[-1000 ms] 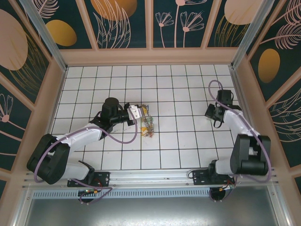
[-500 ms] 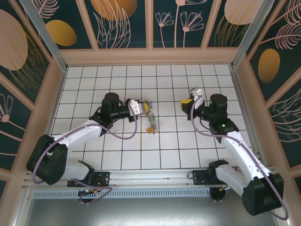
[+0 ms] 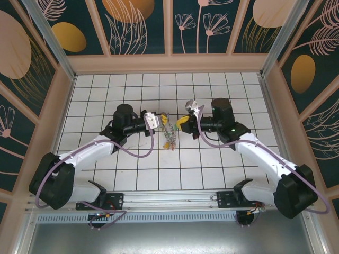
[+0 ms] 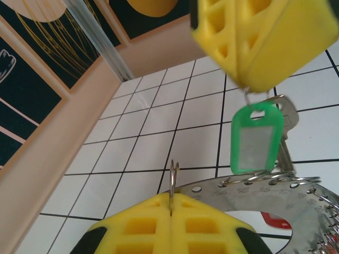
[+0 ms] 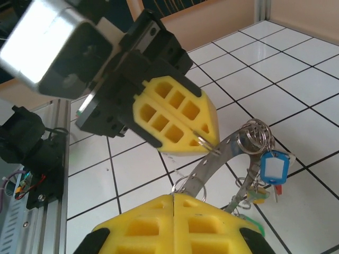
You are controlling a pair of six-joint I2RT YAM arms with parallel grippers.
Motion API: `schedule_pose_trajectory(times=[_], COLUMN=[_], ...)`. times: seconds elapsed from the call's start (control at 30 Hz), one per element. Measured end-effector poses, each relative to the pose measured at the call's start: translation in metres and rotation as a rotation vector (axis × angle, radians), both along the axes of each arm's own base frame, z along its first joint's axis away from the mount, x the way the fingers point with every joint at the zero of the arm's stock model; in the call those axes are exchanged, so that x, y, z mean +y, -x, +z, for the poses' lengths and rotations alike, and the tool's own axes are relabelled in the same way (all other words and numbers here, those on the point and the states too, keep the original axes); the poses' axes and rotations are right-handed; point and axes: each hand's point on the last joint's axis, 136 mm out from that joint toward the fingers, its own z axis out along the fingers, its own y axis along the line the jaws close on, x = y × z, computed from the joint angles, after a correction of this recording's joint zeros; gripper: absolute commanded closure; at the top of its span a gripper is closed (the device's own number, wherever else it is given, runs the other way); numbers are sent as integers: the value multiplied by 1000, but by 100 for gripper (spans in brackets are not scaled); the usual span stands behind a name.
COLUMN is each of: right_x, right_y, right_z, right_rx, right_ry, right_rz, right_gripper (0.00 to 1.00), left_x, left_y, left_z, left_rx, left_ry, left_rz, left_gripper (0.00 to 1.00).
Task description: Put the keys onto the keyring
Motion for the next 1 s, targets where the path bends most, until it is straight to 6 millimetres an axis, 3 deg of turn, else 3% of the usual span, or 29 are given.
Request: schedule_pose_trajectory(times=[0.23,0.57,1.0], right_x=[17,19,22], right_y=[-4,-16,-29], right_z=[-5,9,9], right_rx=[-14,-67,-64], right_ry=[21,-1,-9], right_rz=[0,-42,-80], right_gripper=[100,100,100], left_x=[-1,-3,-6], left_y=[1,3,-8], left_z=[7,6,2], left_rx=[-14,5,94], left_ry=[23,44,100], left_rz=[-8,0,46], left_gripper=[100,100,100])
